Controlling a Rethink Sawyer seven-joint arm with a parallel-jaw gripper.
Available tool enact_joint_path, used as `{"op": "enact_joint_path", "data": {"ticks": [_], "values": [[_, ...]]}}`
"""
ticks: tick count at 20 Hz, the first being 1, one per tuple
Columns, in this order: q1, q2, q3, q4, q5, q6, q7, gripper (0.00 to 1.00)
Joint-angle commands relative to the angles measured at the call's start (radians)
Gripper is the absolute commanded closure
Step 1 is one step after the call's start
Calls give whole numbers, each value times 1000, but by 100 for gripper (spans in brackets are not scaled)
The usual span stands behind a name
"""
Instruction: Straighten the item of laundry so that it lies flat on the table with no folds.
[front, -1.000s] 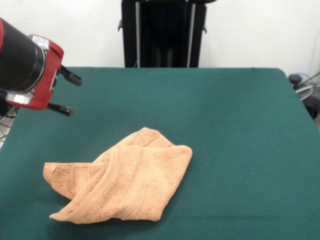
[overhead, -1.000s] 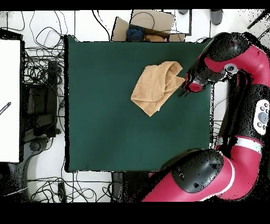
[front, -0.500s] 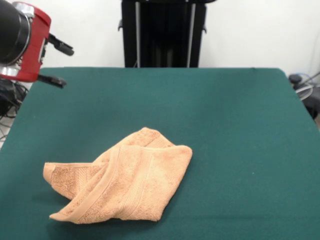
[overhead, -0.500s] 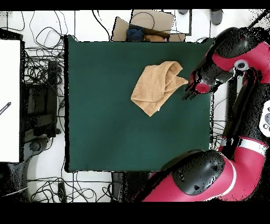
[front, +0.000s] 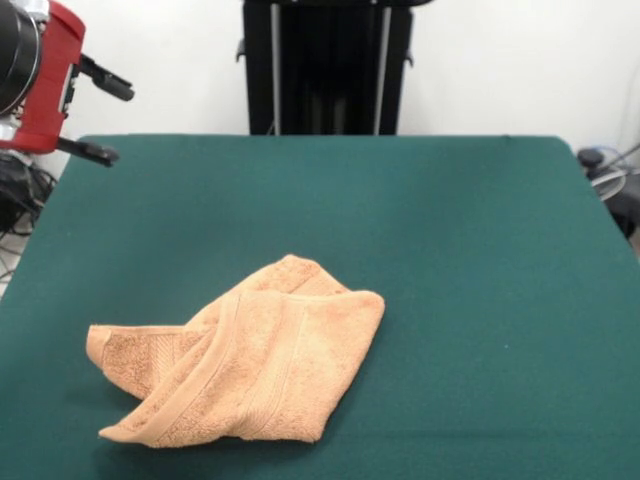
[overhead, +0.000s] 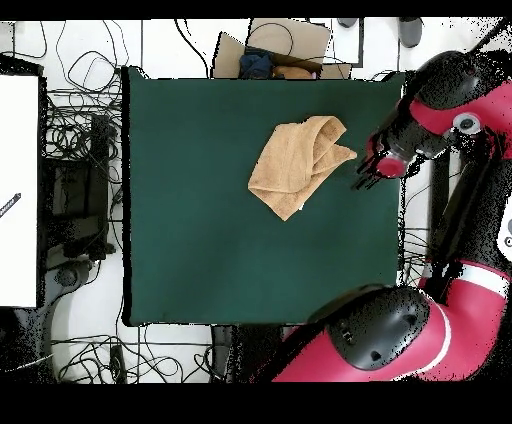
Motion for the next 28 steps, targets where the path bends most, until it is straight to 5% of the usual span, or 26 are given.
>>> {"op": "enact_joint_path", "data": {"ticks": [1, 3, 5, 22, 28], "values": [[15, 4, -14, 55, -49, -11, 104, 0], [-7, -20, -11, 133, 7, -205, 131, 0], [-16, -40, -17, 181, 19, -271, 129, 0], [-32, -95, -18, 320, 52, -521, 150, 0], [-5, -95, -30, 313, 75, -575, 285, 0]]}}
